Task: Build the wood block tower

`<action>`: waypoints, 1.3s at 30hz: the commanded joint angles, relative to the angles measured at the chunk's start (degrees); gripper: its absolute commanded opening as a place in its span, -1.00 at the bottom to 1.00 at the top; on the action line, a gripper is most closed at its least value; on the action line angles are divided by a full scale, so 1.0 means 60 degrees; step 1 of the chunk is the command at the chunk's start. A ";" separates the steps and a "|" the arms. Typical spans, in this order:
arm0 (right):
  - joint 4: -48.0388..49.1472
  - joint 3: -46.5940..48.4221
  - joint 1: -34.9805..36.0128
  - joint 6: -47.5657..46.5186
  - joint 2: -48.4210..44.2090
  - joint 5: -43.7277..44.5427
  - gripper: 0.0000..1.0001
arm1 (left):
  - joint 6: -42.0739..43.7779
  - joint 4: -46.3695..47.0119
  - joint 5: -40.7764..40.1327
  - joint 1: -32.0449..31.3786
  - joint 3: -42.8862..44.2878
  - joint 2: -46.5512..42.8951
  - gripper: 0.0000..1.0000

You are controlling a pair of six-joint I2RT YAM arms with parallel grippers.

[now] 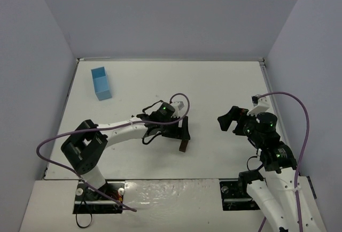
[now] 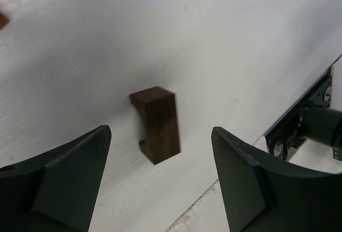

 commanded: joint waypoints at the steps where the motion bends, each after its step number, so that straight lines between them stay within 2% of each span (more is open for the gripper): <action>1: 0.0369 0.0460 0.0032 -0.0091 0.0159 0.0190 1.00 | 0.1209 -0.3752 -0.2932 -0.0705 0.2062 -0.0104 0.45; 5: 0.0294 0.0488 0.0031 -0.0060 0.0094 0.0229 1.00 | 0.0996 -0.4724 -0.3640 -0.1207 0.3049 0.0597 0.45; 11: 0.0232 0.0511 0.0041 -0.0070 0.0035 0.0264 1.00 | 0.0354 -0.5728 -0.4382 -0.1732 0.3762 0.1543 0.45; 17: 0.0237 0.0497 0.0026 -0.0055 -0.0008 0.0278 1.00 | 0.0142 -0.5763 -0.4337 -0.1909 0.4012 0.1932 0.42; 21: 0.0231 0.0497 0.0041 -0.0026 -0.0080 0.0264 1.00 | 0.0105 -0.5756 -0.4388 -0.1960 0.4137 0.2043 0.22; 33: 0.0216 0.0483 0.0253 0.0003 -0.0242 0.0271 1.00 | -0.0071 -0.5917 -0.4704 -0.2328 0.4702 0.2235 0.22; 39: 0.0202 0.0484 0.0347 0.0003 -0.0272 0.0263 1.00 | -0.0230 -0.6033 -0.4782 -0.2341 0.4725 0.2438 0.09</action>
